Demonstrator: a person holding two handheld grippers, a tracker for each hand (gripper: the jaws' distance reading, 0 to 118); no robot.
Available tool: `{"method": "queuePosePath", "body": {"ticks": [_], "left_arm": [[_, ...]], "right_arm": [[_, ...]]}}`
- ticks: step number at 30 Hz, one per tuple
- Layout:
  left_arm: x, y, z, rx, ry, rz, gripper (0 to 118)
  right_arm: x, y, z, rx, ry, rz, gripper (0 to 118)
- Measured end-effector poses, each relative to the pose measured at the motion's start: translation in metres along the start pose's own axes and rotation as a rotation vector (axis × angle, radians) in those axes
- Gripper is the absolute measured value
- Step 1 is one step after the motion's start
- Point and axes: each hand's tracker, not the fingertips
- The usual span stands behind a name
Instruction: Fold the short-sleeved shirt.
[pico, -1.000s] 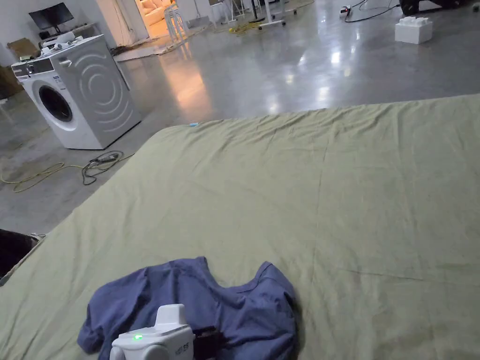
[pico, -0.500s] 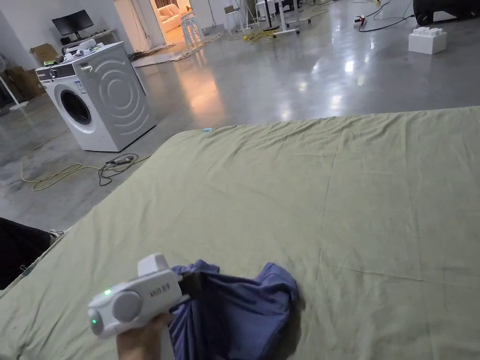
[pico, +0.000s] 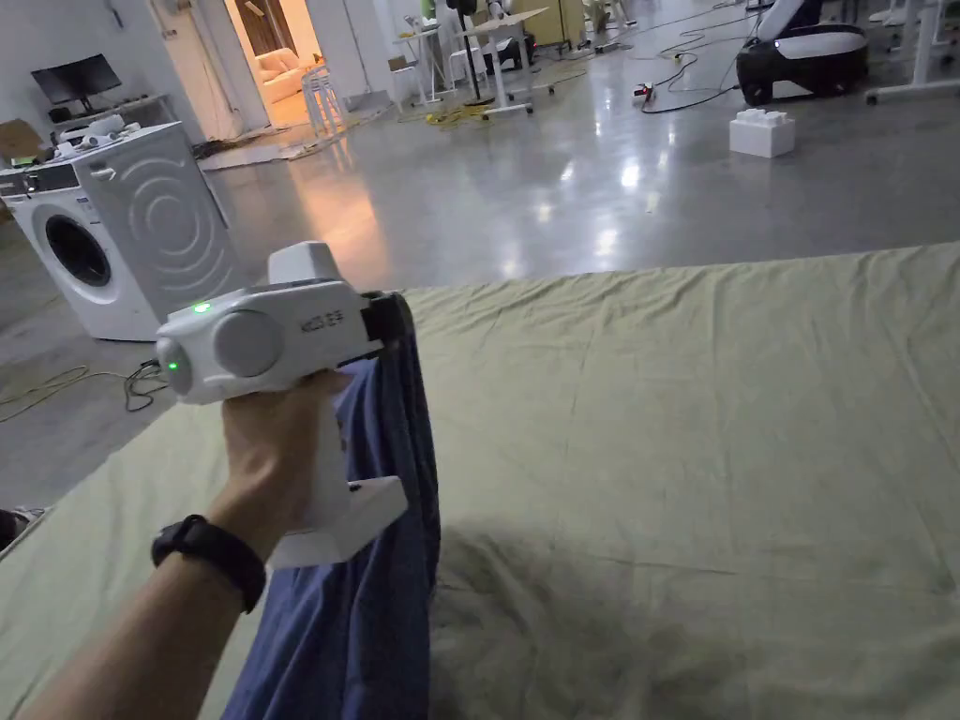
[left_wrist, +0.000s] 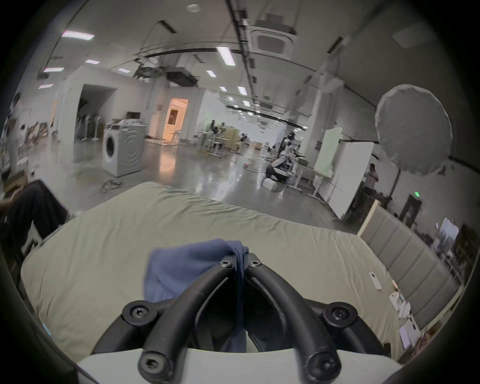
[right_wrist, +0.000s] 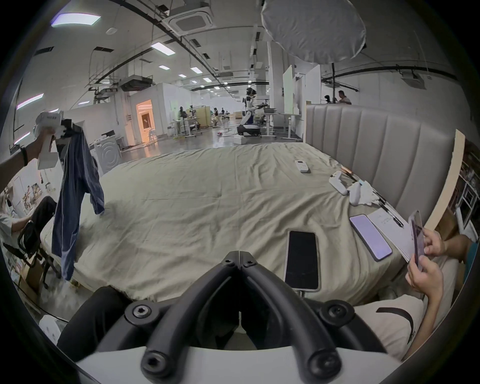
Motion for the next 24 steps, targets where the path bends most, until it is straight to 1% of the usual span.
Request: {"method": "queuePosePath", "body": {"ticks": [2, 3, 4, 6, 7, 8, 9, 10, 12, 13, 14, 15, 16, 17, 19, 20, 21, 22, 24], "left_arm": [[0.047, -0.025, -0.025, -0.038, -0.090, -0.004, 3], [0.077, -0.043, -0.037, -0.058, -0.144, 0.002, 3], [0.094, -0.059, -0.056, -0.087, -0.212, 0.006, 3], [0.158, -0.108, -0.066, -0.157, -0.342, -0.019, 3], [0.187, -0.134, -0.066, -0.192, -0.390, -0.056, 3], [0.218, -0.171, -0.066, -0.224, -0.453, -0.060, 3], [0.247, -0.204, -0.066, -0.291, -0.539, -0.059, 3], [0.273, -0.234, -0.064, -0.360, -0.590, -0.051, 3], [0.315, -0.291, -0.053, -0.493, -0.629, -0.035, 3], [0.329, -0.312, -0.046, -0.529, -0.638, -0.030, 3], [0.342, -0.334, -0.034, -0.547, -0.663, -0.056, 3], [0.352, -0.350, -0.022, -0.541, -0.661, -0.099, 3], [0.359, -0.362, -0.009, -0.552, -0.661, -0.089, 3], [0.364, -0.372, -0.002, -0.598, -0.702, -0.091, 3], [0.378, -0.378, 0.016, -0.626, -0.672, -0.105, 3], [0.385, -0.371, 0.028, -0.525, -0.694, -0.292, 3], [0.388, -0.367, 0.035, -0.452, -0.697, -0.299, 3], [0.391, -0.361, 0.032, -0.495, -0.693, -0.259, 3], [0.391, -0.354, 0.030, -0.547, -0.719, -0.133, 3]], "right_arm": [[0.004, -0.002, 0.003, -0.007, -0.014, -0.009, 0], [0.005, -0.004, 0.005, -0.009, -0.020, -0.010, 0], [0.007, -0.004, 0.006, -0.012, -0.027, -0.010, 0], [0.011, -0.006, 0.010, -0.009, -0.034, -0.024, 0], [0.012, -0.007, 0.010, -0.007, -0.038, -0.041, 0], [0.014, -0.010, 0.010, -0.012, -0.046, -0.071, 0], [0.015, -0.013, 0.009, -0.019, -0.052, -0.100, 0], [0.015, -0.015, 0.009, -0.030, -0.054, -0.118, 0], [0.014, -0.022, 0.009, -0.036, -0.058, -0.114, 0], [0.013, -0.024, 0.011, -0.037, -0.064, -0.107, 0], [0.012, -0.027, 0.013, -0.037, -0.068, -0.096, 0], [0.012, -0.028, 0.014, -0.045, -0.065, -0.090, 0], [0.013, -0.031, 0.014, -0.054, -0.059, -0.089, 0], [0.014, -0.034, 0.014, -0.065, -0.056, -0.092, 0], [0.015, -0.038, 0.010, -0.089, -0.060, -0.097, 0], [0.014, -0.039, 0.009, -0.095, -0.064, -0.100, 0], [0.014, -0.040, 0.008, -0.097, -0.064, -0.108, 0], [0.013, -0.040, 0.008, -0.096, -0.056, -0.119, 0], [0.010, -0.038, 0.008, -0.087, -0.037, -0.124, 0]]}}
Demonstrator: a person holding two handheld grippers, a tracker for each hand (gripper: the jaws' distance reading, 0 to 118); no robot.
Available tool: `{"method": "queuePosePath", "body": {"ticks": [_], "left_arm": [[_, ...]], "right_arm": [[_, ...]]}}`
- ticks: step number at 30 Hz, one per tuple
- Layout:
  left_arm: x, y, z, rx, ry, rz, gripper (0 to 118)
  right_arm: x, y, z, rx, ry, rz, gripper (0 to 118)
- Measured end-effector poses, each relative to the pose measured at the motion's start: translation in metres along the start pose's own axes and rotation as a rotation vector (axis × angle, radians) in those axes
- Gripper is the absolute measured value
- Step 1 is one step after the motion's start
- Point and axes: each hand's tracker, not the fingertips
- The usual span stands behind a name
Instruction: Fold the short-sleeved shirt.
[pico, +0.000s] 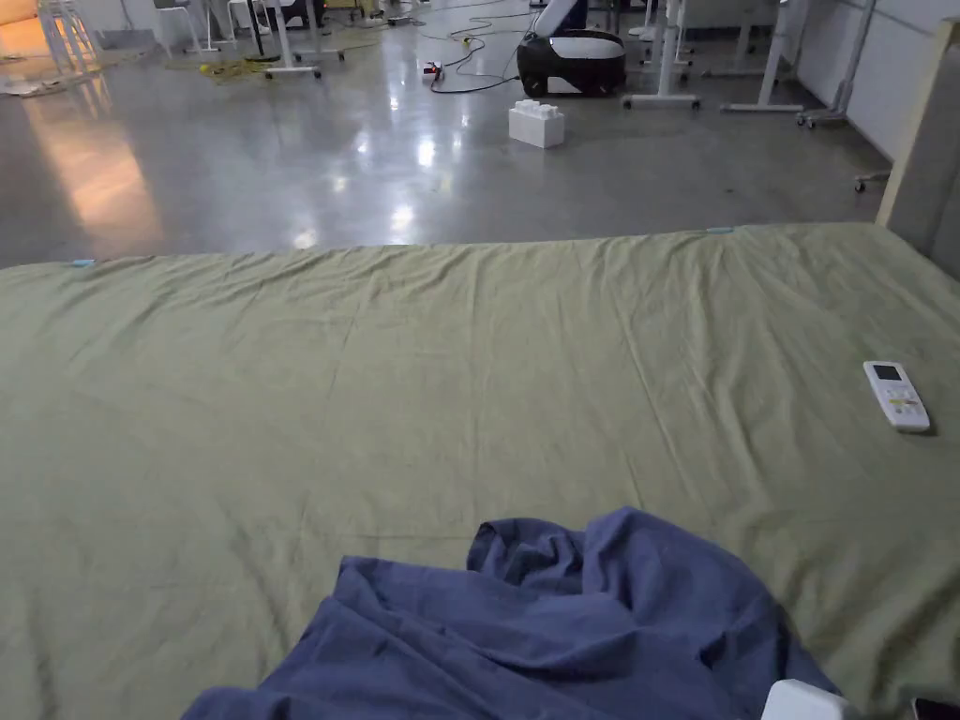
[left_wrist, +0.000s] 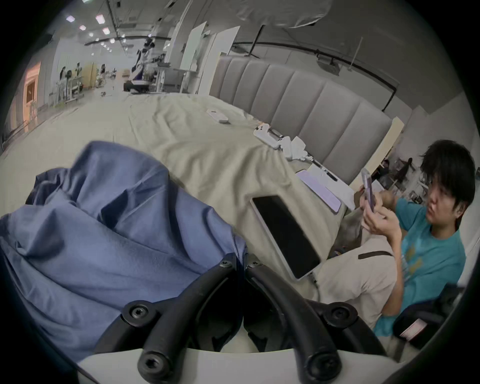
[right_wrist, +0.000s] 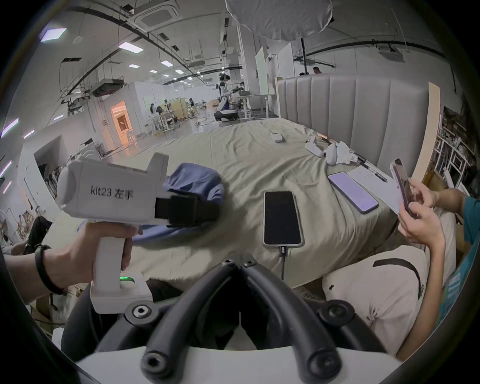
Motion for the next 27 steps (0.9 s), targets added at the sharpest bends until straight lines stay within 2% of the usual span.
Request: {"method": "queuePosePath", "body": {"ticks": [1, 5, 6, 7, 9, 10, 11, 14, 16, 18, 21, 23, 25, 26, 27], "left_arm": [[0.001, 0.001, -0.001, -0.005, 0.000, 0.025, 3], [-0.002, 0.003, 0.003, -0.043, 0.009, -0.034, 5], [-0.006, 0.005, 0.014, -0.041, -0.001, -0.018, 15], [-0.010, 0.008, 0.027, -0.031, -0.015, -0.014, 32], [-0.020, 0.014, 0.070, 0.066, -0.031, -0.046, 84], [-0.027, 0.017, 0.094, 0.109, -0.007, -0.065, 94], [-0.033, 0.016, 0.120, 0.157, 0.032, -0.086, 95], [-0.058, 0.001, 0.211, 0.301, 0.164, -0.147, 95], [-0.065, -0.013, 0.268, 0.382, 0.346, -0.167, 95], [-0.059, -0.034, 0.321, 0.603, 0.540, -0.252, 94], [-0.052, -0.050, 0.382, 0.703, 0.629, -0.203, 93], [-0.048, -0.060, 0.408, 0.727, 0.673, -0.176, 87], [-0.048, -0.067, 0.419, 0.717, 0.687, -0.247, 67], [-0.047, -0.070, 0.422, 0.718, 0.739, -0.245, 52], [-0.045, -0.073, 0.424, 0.697, 0.776, -0.230, 25]], "right_arm": [[-0.003, 0.002, 0.001, 0.012, 0.006, 0.006, 0], [-0.012, 0.011, 0.007, 0.056, 0.044, 0.042, 0], [-0.014, 0.013, 0.008, 0.067, 0.057, 0.053, 0], [-0.015, 0.015, 0.008, 0.075, 0.071, 0.061, 0], [-0.017, 0.023, 0.006, 0.087, 0.094, 0.077, 0], [-0.020, 0.027, 0.006, 0.096, 0.102, 0.091, 0], [-0.023, 0.032, 0.006, 0.113, 0.106, 0.107, 0], [-0.031, 0.050, 0.012, 0.191, 0.149, 0.130, 0], [-0.036, 0.059, 0.016, 0.228, 0.178, 0.139, 0], [-0.042, 0.067, 0.020, 0.254, 0.184, 0.152, 0], [-0.052, 0.077, 0.030, 0.306, 0.195, 0.177, 0], [-0.055, 0.081, 0.038, 0.338, 0.210, 0.166, 0], [-0.057, 0.085, 0.043, 0.365, 0.231, 0.155, 0], [-0.059, 0.086, 0.045, 0.376, 0.235, 0.158, 0], [-0.059, 0.087, 0.045, 0.382, 0.235, 0.164, 0]]}}
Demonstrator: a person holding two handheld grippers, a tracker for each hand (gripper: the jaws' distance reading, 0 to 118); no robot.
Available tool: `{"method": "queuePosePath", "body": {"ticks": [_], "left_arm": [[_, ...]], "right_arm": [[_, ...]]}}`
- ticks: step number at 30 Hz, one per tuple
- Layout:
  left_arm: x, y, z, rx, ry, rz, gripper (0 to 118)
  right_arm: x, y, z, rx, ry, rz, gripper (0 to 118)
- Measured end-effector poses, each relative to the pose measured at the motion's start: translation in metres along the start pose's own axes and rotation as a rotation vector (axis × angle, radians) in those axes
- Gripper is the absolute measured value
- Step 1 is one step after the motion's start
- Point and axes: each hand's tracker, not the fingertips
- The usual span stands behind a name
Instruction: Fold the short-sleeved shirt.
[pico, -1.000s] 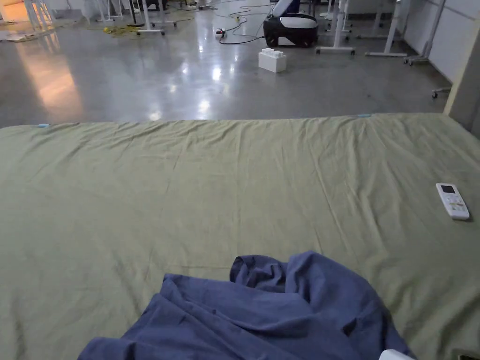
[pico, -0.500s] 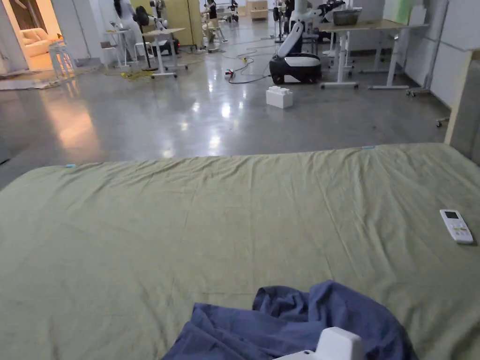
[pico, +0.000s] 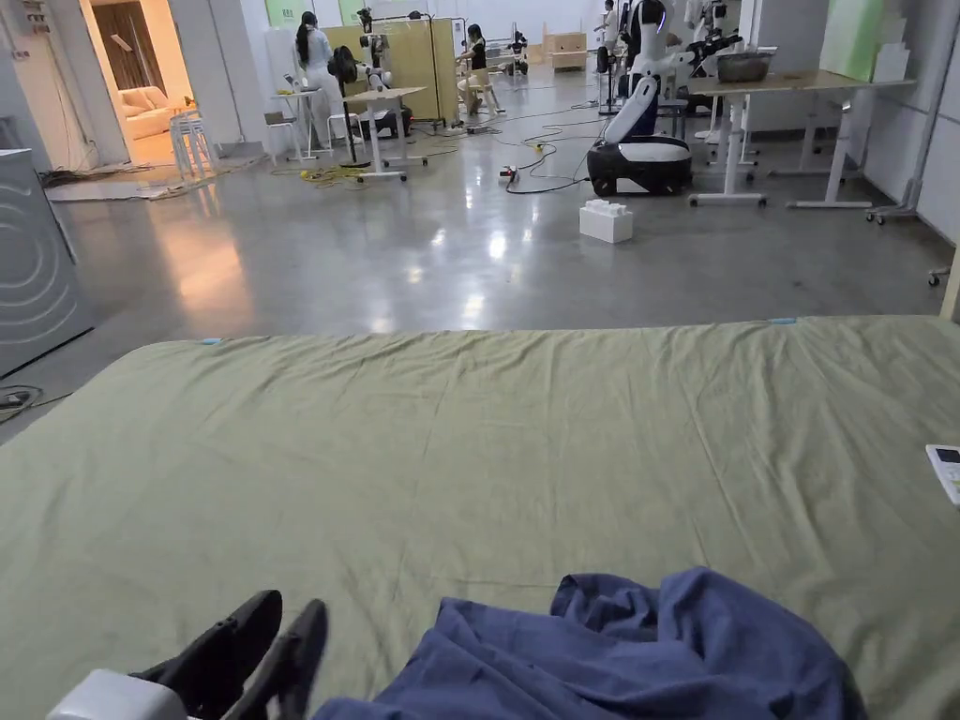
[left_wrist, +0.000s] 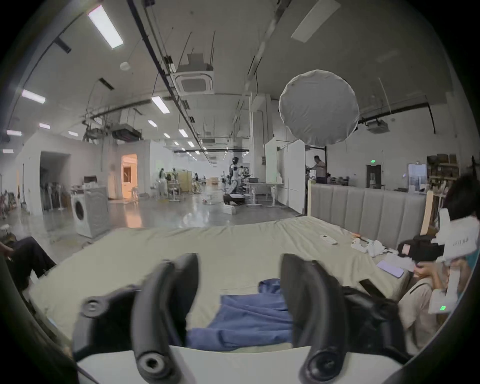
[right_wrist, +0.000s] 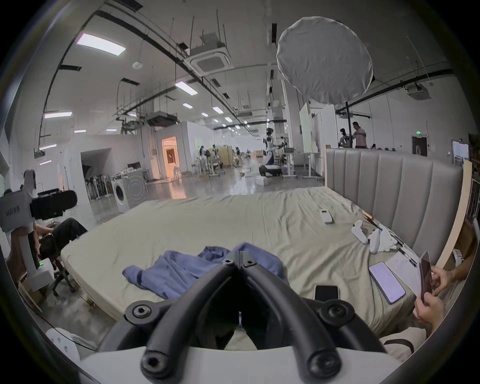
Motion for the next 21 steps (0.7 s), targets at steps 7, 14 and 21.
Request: {"method": "queuePosePath", "body": {"ticks": [7, 14, 21], "left_arm": [[0.010, -0.006, 0.011, -0.054, -0.032, 0.028, 0], [0.009, -0.007, -0.023, -0.136, -0.043, 0.090, 0], [-0.005, -0.028, -0.118, -0.316, -0.139, 0.211, 0]], "right_arm": [[-0.004, 0.004, 0.002, 0.018, -0.006, 0.036, 0], [-0.003, 0.001, -0.010, 0.001, 0.000, 0.046, 0], [0.014, -0.027, -0.026, -0.083, -0.018, 0.016, 0]]}}
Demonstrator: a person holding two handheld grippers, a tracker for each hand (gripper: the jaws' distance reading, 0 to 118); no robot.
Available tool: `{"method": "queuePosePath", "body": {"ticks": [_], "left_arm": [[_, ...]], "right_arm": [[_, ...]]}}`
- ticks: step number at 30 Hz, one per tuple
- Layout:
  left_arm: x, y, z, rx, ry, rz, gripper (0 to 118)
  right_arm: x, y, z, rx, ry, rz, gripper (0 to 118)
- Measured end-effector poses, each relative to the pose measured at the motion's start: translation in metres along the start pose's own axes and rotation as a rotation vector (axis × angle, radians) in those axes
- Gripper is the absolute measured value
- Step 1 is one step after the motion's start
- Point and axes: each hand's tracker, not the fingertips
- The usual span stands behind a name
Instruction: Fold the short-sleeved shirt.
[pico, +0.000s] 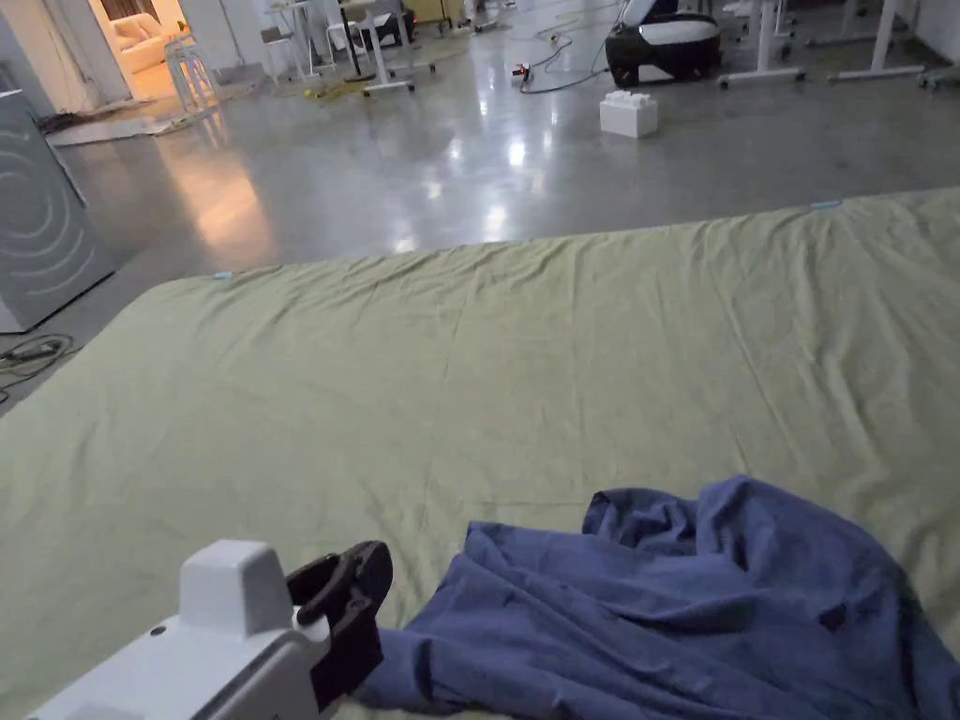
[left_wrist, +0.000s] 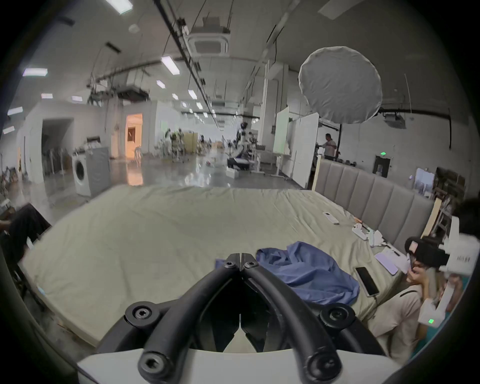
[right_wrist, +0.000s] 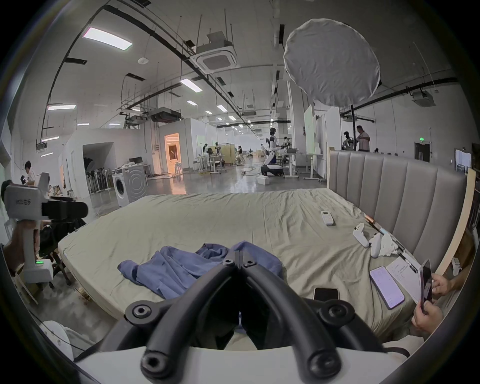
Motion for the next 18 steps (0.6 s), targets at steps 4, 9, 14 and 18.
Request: {"method": "queuePosePath", "body": {"ticks": [4, 9, 14, 18], "left_arm": [[-0.014, 0.009, -0.086, -0.143, -0.001, -0.012, 0], [-0.040, 0.004, -0.214, -0.402, -0.055, 0.079, 76], [-0.055, -0.019, -0.313, -0.614, 0.040, 0.075, 83], [-0.060, -0.029, -0.352, -0.669, 0.060, 0.087, 83]], "right_arm": [[0.015, -0.020, -0.012, -0.071, -0.036, -0.018, 0], [0.033, -0.032, -0.031, -0.144, -0.090, -0.068, 0], [0.041, -0.039, -0.042, -0.185, -0.125, -0.084, 0], [0.042, -0.045, -0.044, -0.225, -0.133, -0.064, 0]]}}
